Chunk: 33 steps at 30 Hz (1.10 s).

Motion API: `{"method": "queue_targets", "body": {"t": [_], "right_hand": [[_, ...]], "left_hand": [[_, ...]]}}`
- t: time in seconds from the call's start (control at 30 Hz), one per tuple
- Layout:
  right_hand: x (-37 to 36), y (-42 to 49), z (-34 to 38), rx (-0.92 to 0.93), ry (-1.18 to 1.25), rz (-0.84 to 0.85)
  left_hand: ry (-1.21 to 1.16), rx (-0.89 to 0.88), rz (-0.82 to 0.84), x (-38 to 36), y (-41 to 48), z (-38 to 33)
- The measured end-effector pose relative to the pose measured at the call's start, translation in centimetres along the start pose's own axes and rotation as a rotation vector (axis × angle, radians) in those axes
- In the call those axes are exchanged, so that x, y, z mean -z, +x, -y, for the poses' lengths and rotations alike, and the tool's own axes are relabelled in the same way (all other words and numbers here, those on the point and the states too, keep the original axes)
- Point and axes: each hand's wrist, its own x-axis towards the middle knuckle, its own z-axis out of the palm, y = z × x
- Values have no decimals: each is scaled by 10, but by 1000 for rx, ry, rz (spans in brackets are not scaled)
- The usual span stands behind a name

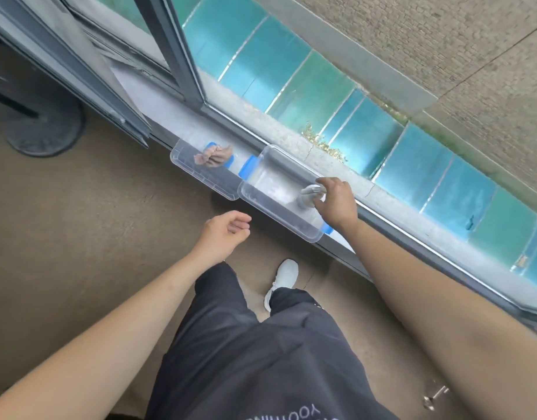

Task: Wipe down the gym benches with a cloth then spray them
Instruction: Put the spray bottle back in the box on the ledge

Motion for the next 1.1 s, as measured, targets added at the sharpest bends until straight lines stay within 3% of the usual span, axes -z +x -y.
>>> {"method": "queue_targets", "body": {"t": [0.13, 0.4, 0.53, 0.63, 0.77, 0.87, 1.1], "right_hand": [[-21, -26, 21, 59, 104, -189], [-101, -58, 53, -299, 182, 60], [-134, -60, 57, -449, 173, 35], [-152, -62, 59, -493, 119, -23], [-166, -67, 63, -468, 98, -67], [-171, -71, 64, -452, 89, -24], [-156, -76, 62, -446, 231, 103]], "left_hand": [[239, -57, 72, 35, 44, 11], [810, -260, 65, 92, 171, 38], [961, -351, 65, 99, 225, 52], [1058, -315, 46, 96, 258, 63], [1114, -231, -14, 99, 292, 73], [1167, -298, 3, 112, 296, 68], [687, -443, -49, 139, 216, 24]]}}
